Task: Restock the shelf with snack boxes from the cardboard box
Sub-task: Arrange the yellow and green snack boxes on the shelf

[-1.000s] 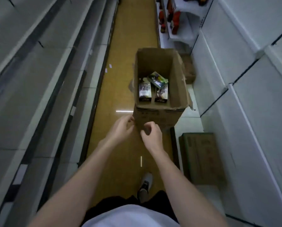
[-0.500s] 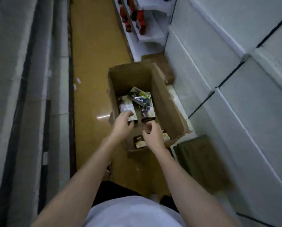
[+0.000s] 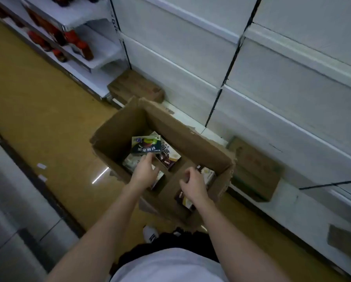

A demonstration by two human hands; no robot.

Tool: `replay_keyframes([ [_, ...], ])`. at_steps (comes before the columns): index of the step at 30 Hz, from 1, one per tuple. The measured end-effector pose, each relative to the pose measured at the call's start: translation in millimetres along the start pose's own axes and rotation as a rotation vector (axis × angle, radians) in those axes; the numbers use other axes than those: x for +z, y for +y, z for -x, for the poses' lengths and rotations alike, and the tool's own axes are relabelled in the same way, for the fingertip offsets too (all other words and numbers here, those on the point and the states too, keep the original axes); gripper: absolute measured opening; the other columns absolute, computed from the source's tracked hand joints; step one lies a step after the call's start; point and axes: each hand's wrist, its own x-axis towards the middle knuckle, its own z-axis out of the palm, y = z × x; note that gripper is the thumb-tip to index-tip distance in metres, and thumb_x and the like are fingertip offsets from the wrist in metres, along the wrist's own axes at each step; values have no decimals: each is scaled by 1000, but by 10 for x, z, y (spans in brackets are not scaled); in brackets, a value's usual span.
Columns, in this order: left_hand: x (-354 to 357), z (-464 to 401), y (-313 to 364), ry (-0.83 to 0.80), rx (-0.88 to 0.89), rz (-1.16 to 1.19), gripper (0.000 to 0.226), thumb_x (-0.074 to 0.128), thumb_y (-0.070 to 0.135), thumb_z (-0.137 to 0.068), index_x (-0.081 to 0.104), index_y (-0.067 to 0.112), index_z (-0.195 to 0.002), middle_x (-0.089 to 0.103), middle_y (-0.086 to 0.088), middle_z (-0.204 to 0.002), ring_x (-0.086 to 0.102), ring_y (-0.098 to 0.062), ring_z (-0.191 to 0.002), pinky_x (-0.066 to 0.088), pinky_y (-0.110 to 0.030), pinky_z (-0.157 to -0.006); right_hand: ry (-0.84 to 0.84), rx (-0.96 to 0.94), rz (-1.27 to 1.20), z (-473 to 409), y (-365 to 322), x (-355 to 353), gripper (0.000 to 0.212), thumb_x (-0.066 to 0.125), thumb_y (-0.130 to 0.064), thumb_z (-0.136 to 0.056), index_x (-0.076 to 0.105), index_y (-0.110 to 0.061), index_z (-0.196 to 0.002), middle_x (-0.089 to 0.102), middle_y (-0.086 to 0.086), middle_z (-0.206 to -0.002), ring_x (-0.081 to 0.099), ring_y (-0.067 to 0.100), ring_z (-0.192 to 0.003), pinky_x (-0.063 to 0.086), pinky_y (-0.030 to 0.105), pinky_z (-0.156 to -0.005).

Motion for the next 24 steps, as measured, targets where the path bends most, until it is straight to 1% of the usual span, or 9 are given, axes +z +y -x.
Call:
replay_keyframes([
  [2, -93, -146, -76, 1, -60, -18, 55, 61, 19, -93, 39, 16, -144, 44, -7, -142, 52, -23, -123, 49, -39, -99, -2, 5, -5, -135, -103, 58, 25, 67, -24, -88, 57, -17, -110, 59, 3, -112, 55, 23, -108, 48, 37, -92],
  [4, -175, -309, -149, -5, -89, -11, 58, 59, 19, -93, 35, 17, -146, 41, -6, -142, 54, -23, -118, 52, -39, -94, 2, 22, -47, -300, -250, 127, 29, 68, -24, -88, 58, -17, -115, 58, 2, -116, 55, 20, -110, 46, 33, -94],
  [7, -277, -591, -268, -22, -108, -23, 57, 57, 17, -94, 35, 16, -146, 41, -5, -142, 54, -20, -115, 51, -34, -91, -23, 33, -101, -563, -479, 286, 33, 69, -26, -88, 57, -21, -119, 57, -1, -119, 56, 18, -110, 48, 34, -95],
  [10, -354, -898, -404, -101, -90, -79, 48, 56, 15, -93, 41, 13, -139, 44, -7, -136, 53, -20, -110, 46, -29, -84, -36, 59, -141, -744, -621, 475, 32, 69, -26, -88, 55, -21, -116, 55, -1, -119, 55, 18, -110, 49, 35, -93],
  [12, -370, -1171, -552, -164, -86, -99, 47, 57, 16, -92, 44, 14, -136, 47, -9, -134, 54, -24, -114, 48, -34, -92, -38, 93, -162, -900, -710, 614, 32, 67, -24, -88, 55, -19, -118, 55, 1, -121, 54, 20, -113, 49, 36, -95],
  [14, -346, -1477, -726, -226, -83, -131, 53, 59, 20, -91, 41, 15, -141, 47, -11, -136, 52, -28, -121, 45, -38, -102, -27, 131, -146, -1107, -784, 762, 36, 66, -23, -89, 55, -17, -122, 55, 3, -125, 53, 21, -116, 48, 38, -99],
  [17, -283, -1855, -1024, -368, -61, -199, 68, 59, 27, -91, 28, 20, -151, 39, -14, -143, 43, -34, -128, 38, -45, -111, -6, 210, -100, -1424, -870, 982, 40, 66, -24, -89, 54, -16, -126, 52, 6, -128, 51, 25, -119, 45, 41, -102],
  [20, -254, -2191, -1255, -480, -24, -285, 78, 63, 32, -90, 19, 20, -154, 21, -17, -153, 37, -41, -133, 34, -50, -113, -22, 290, -104, -1726, -902, 1229, 45, 66, -23, -88, 52, -14, -130, 50, 10, -131, 50, 29, -120, 45, 41, -101],
  [24, -197, -2648, -1443, -533, 13, -417, 75, 62, 16, -92, 19, 15, -154, 10, -13, -160, 38, -37, -137, 36, -44, -112, -81, 349, -89, -2124, -857, 1559, 64, 68, -27, -87, 40, -15, -143, 42, 15, -141, 45, 36, -127, 44, 47, -103],
])
